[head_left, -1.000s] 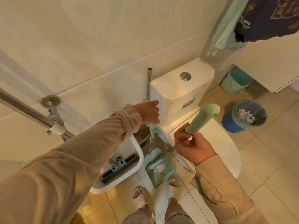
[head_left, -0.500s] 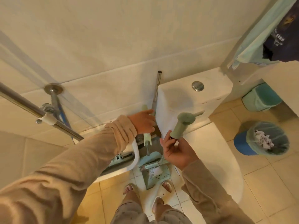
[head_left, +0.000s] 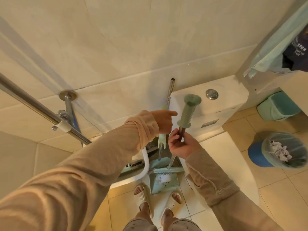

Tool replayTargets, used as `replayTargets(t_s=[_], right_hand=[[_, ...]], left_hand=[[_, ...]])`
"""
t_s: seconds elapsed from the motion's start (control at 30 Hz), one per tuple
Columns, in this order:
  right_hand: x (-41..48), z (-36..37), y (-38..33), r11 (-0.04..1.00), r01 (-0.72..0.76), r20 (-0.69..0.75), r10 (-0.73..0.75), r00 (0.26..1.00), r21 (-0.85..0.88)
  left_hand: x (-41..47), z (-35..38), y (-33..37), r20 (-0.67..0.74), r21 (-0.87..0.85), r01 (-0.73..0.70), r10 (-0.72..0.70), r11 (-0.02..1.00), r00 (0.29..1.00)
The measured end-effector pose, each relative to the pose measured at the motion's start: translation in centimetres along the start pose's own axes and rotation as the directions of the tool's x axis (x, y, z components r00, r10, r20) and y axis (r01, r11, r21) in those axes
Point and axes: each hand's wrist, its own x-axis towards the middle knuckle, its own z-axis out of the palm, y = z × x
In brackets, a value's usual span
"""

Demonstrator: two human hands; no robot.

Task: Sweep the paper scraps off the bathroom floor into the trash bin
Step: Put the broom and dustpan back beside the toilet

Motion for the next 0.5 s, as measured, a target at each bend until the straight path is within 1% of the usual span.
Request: replayTargets(t_s=[0.1,0.17,0.2,0.23,0.27,0.3,0.33,0.37,0.4,0.47,0.5], right_hand=[[0.8,0.6,0.6,1.000,-0.001,-0.004,0.001,1.000,-0.006],[1.7,0.8,0.8,1.000,0.008,-0.015,-0.009,1.000,-0.029],[2.0,0.9,0.8,0.999,0.013,-0.024,-0.014,1.000,-0.034],[2.4,1.0,0.8,0.999,0.014,-0.034,-0.016,0.999,-0.038],[2.6,1.0,0.7,0.999,0.015,-0.039,-0.017,0.999,-0.043],[2.8,1.2,0.7,0.998,0.016,-0.046,-0.019,0.999,-0.054],[3.0,1.6,0.6,0.997,0.021,-0.054,-0.024,0.998,-0.070],[3.3,2.1,0.5,0.996,0.029,-0.064,-0.034,0.997,-0.086],[3.6,2.9,0.3,0.994,0.039,-0.077,-0.047,0.996,-0.097],[4.1,4.9,-0.1,0.993,0.065,-0.089,-0.074,0.993,-0.100],[4.5,5.9,-0.4,0.993,0.078,-0.090,-0.086,0.992,-0.093]], left_hand=[[0.5,1.2,-0.8,-0.060,-0.038,0.046,-0.048,0.998,0.997],[-0.3,1.2,-1.2,0.025,-0.109,0.098,-0.095,0.989,0.995],[-0.8,1.0,-1.3,-0.003,-0.060,0.145,-0.145,0.988,0.989],[-1.3,0.9,-1.5,-0.024,-0.039,0.229,-0.230,0.973,0.973],[-1.3,1.4,-1.6,-0.059,-0.060,0.258,-0.262,0.964,0.963],[-1.1,2.0,-1.7,-0.037,-0.090,0.260,-0.264,0.961,0.964],[-0.9,2.2,-2.1,-0.052,-0.112,0.249,-0.255,0.962,0.965],[-0.4,2.5,-2.7,-0.045,-0.140,0.217,-0.226,0.966,0.973],[-0.1,2.6,-3.2,-0.023,-0.147,0.191,-0.197,0.970,0.980],[-0.1,2.6,-4.3,0.016,-0.099,0.188,-0.187,0.977,0.982],[-0.1,2.4,-5.0,0.014,-0.112,0.179,-0.179,0.977,0.984]])
